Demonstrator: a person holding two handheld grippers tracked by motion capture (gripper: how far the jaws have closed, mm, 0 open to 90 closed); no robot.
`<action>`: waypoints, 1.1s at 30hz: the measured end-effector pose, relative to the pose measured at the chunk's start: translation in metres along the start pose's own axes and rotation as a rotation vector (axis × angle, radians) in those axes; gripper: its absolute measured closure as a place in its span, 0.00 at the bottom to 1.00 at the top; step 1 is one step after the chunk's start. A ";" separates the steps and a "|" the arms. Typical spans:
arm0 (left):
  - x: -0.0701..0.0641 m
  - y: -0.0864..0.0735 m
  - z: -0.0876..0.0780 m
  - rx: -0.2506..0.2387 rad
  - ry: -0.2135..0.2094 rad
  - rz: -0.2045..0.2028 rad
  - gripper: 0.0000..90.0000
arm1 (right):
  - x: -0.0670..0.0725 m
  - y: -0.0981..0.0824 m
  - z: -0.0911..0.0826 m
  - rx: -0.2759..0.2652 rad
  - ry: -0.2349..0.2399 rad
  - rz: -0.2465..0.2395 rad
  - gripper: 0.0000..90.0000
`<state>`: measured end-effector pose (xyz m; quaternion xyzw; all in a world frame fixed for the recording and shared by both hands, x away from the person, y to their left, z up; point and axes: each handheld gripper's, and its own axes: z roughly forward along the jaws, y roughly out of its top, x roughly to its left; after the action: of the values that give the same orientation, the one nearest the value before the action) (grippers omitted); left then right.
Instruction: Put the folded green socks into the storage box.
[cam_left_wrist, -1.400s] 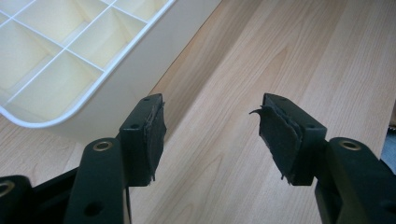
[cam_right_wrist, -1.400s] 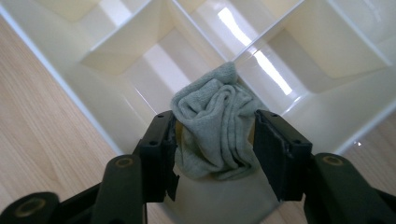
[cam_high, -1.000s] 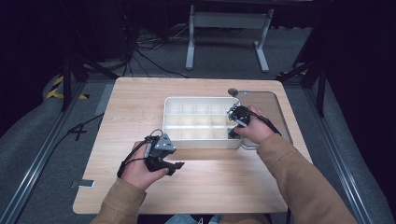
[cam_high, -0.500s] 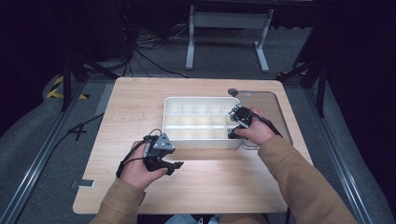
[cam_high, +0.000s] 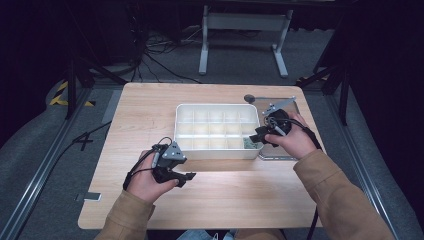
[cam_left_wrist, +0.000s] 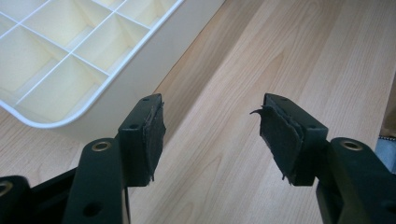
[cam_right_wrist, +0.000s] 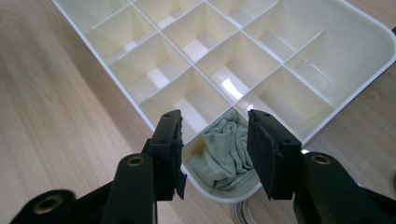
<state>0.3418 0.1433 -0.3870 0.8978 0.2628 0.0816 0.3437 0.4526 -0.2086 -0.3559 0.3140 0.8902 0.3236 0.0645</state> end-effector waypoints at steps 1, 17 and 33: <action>0.000 0.000 -0.001 -0.001 0.001 0.000 0.45 | 0.001 -0.001 -0.003 -0.009 0.001 -0.008 0.62; -0.003 0.002 -0.008 -0.008 -0.021 0.010 0.45 | 0.029 -0.021 -0.037 -0.124 0.083 -0.104 0.56; -0.005 -0.003 -0.016 0.012 -0.014 -0.005 0.45 | 0.063 -0.066 -0.043 -0.188 0.156 -0.084 0.53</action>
<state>0.3311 0.1517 -0.3771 0.8997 0.2631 0.0728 0.3406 0.3550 -0.2333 -0.3569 0.2430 0.8706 0.4262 0.0379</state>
